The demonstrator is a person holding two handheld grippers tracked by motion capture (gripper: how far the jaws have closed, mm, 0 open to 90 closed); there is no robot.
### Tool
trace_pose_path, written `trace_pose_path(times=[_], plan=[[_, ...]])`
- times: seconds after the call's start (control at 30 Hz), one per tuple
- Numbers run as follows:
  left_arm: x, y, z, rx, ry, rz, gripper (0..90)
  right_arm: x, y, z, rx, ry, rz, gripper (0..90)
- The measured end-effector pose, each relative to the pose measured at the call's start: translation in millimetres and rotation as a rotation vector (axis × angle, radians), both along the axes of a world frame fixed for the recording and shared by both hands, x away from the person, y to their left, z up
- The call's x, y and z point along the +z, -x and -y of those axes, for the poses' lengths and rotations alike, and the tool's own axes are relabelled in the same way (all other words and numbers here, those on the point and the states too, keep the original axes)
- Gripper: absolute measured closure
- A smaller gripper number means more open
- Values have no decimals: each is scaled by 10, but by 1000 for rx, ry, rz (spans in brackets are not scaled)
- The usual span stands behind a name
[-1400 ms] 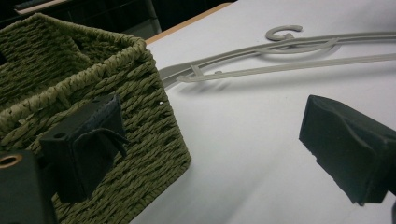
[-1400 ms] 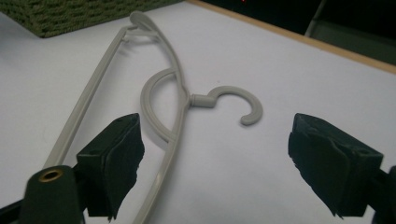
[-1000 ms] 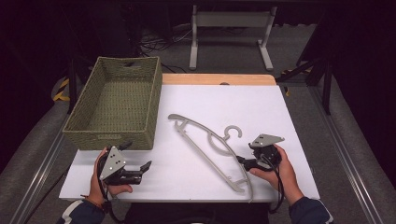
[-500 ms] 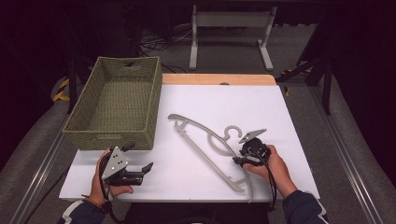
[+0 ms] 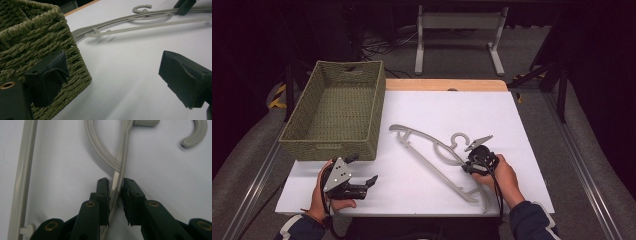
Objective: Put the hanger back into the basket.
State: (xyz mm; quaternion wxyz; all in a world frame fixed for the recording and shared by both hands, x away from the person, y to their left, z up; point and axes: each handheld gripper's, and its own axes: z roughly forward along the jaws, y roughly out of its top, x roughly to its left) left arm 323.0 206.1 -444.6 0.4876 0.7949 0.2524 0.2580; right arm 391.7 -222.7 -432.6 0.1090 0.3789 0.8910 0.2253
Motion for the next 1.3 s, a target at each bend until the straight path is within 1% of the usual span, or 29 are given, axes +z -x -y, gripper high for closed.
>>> trace_pose_path(times=[0.03,0.1,0.17,0.2,0.23,0.33,0.4,0.43,0.5,0.53,0.6,0.63,0.7,0.73,0.77,0.8,0.83,0.87,0.9,0.93,0.97,1.03,1.07,1.1,1.17,1.23,1.27,1.3], plan=[[0,0,0,0,0,0,96,0,-21,8,-2,-5,2,819],[-5,-3,4,-11,-3,-6,100,-2,-40,13,4,-9,3,818],[-9,-5,7,-15,-9,-6,103,2,-77,13,23,-10,-3,819],[-11,-7,11,-18,-7,-11,103,5,-82,1,33,4,3,820],[-10,-12,13,-19,-15,-9,104,6,-78,-10,44,16,12,822],[-20,-17,28,-26,-10,-18,105,1,-52,-37,61,39,44,828],[-22,-15,38,-31,-21,-20,107,-3,-43,-40,68,42,61,829],[-25,-14,45,-33,-22,-19,108,-6,-42,-31,69,34,70,829],[-22,-13,51,-38,-32,-17,108,-10,-36,-20,78,31,77,829],[-26,-14,57,-39,-29,-20,109,-10,-31,-16,75,31,90,829],[-28,-21,68,-40,-25,-20,110,-11,-21,-14,78,49,122,829],[-26,-29,81,-43,-21,-24,116,-3,-14,-4,77,47,138,829],[1,-54,126,-46,-25,-15,121,16,2,7,83,60,166,829],[1,-54,126,-46,-25,-15,128,16,2,7,83,60,166,829],[27,-76,173,-52,-27,-9,130,53,27,33,92,59,192,829],[50,-91,223,-52,-33,-2,130,53,27,33,92,59,192,829],[80,-109,287,-56,-46,8,134,72,47,49,94,59,206,829],[113,-124,362,-72,-44,16,137,119,89,90,92,56,234,829],[139,-142,414,-75,-57,29,142,138,108,108,92,58,244,829],[169,-166,497,-66,-84,36,147,170,131,138,99,57,255,829],[169,-166,497,-66,-84,36,147,170,131,138,99,57,255,829],[230,-214,628,-70,-97,54,150,256,190,210,94,57,290,830],[259,-245,693,-60,-110,58,160,291,207,242,100,48,298,829],[288,-274,753,-54,-116,61,160,320,230,259,110,52,308,829],[348,-331,882,-49,-133,63,170,379,278,269,156,58,324,829],[374,-356,961,-49,-147,69,183,421,306,249,200,79,325,829],[384,-369,1008,-53,-155,63,183,421,306,249,200,79,325,829],[386,-381,1067,-63,-177,49,206,437,341,227,246,104,325,829]])
